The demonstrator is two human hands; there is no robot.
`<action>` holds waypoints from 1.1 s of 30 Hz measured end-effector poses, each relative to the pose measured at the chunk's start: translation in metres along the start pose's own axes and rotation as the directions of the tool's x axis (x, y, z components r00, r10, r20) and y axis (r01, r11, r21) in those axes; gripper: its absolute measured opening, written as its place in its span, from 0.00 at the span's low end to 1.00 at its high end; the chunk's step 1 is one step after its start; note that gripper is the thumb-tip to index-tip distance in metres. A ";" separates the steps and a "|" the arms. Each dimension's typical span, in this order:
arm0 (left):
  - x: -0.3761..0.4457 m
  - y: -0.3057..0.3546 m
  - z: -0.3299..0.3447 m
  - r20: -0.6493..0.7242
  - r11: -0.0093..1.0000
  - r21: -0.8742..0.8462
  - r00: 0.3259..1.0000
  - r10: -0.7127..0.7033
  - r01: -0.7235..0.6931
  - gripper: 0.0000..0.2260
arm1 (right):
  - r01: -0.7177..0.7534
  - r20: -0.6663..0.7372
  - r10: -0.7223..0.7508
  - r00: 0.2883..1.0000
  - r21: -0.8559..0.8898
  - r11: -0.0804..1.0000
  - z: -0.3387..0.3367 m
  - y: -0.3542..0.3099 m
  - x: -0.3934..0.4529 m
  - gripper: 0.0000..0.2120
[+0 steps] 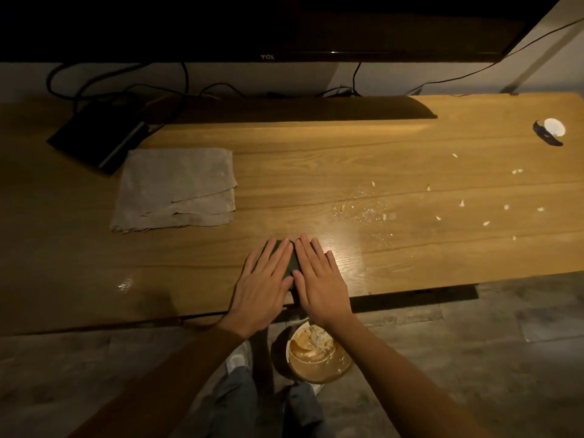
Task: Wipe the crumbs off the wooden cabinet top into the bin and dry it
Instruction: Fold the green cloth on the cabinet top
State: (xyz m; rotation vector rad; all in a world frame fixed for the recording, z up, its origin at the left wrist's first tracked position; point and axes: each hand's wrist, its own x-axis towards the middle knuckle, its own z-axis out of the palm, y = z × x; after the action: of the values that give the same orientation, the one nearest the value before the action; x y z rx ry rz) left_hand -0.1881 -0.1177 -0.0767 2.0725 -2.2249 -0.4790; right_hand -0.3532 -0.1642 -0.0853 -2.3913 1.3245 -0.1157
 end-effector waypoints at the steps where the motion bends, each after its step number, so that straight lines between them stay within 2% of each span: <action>1: -0.001 0.000 0.003 -0.007 1.000 0.006 1.000 -0.004 0.004 0.27 | -0.008 -0.012 0.008 1.000 0.001 1.000 0.002 0.000 -0.001 0.28; 7: 0.005 -0.001 0.018 -0.027 0.999 -0.001 0.999 -0.042 0.042 0.28 | -0.056 -0.083 0.052 0.995 -0.045 0.997 0.016 0.002 0.004 0.29; 12: 0.004 0.001 0.008 0.018 0.997 -0.073 1.000 -0.020 0.021 0.28 | -0.066 -0.042 0.063 0.997 -0.093 0.993 0.010 -0.004 0.004 0.29; 15: -0.001 0.014 -0.002 0.039 0.961 -0.229 0.988 -0.147 0.152 0.29 | -0.137 -0.066 0.134 0.989 -0.039 0.990 -0.001 -0.015 -0.001 0.29; 17: -0.007 0.027 -0.009 0.013 0.875 -0.371 0.944 -0.328 0.309 0.32 | -0.306 -0.162 0.319 0.934 0.098 0.947 -0.005 -0.027 -0.011 0.28; 19: -0.006 0.038 -0.015 -0.019 0.766 -0.467 0.861 -0.508 0.442 0.32 | -0.440 -0.222 0.500 0.837 0.271 0.856 -0.007 -0.041 -0.018 0.27; 20: -0.001 0.041 -0.018 0.014 0.675 -0.524 0.798 -0.603 0.520 0.31 | -0.471 -0.216 0.560 0.800 0.351 0.809 -0.008 -0.048 -0.021 0.26; 22: 0.012 0.042 -0.023 0.172 0.440 -0.628 0.665 -0.726 0.642 0.27 | -0.506 -0.160 0.648 0.745 0.497 0.705 -0.010 -0.056 -0.021 0.25; 23: 0.017 0.041 -0.024 0.239 0.356 -0.656 0.631 -0.738 0.666 0.24 | -0.525 -0.116 0.693 0.712 0.567 0.635 -0.011 -0.057 -0.020 0.24; 24: 0.020 0.040 -0.023 0.277 0.319 -0.668 0.622 -0.733 0.673 0.22 | -0.544 -0.058 0.739 0.671 0.639 0.544 -0.014 -0.055 -0.017 0.24; 27: 0.023 0.039 -0.021 0.314 0.304 -0.706 0.667 -0.675 0.640 0.17 | -0.518 0.110 0.805 0.583 0.814 0.264 -0.024 -0.043 -0.014 0.23; 28: 0.023 0.041 -0.020 0.326 0.304 -0.724 0.696 -0.640 0.619 0.16 | -0.500 0.117 0.809 0.576 0.833 0.236 -0.026 -0.036 -0.016 0.22; 33: 0.029 0.072 -0.014 0.325 0.321 -0.777 0.783 -0.531 0.541 0.17 | -0.476 0.060 0.814 0.578 0.835 0.276 -0.042 0.007 -0.037 0.19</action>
State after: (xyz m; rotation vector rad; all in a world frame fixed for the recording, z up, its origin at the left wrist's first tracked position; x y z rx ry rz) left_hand -0.2567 -0.1451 -0.0484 2.0479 -0.7742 -1.2979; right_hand -0.3902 -0.1493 -0.0455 -0.9145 1.8397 -0.7924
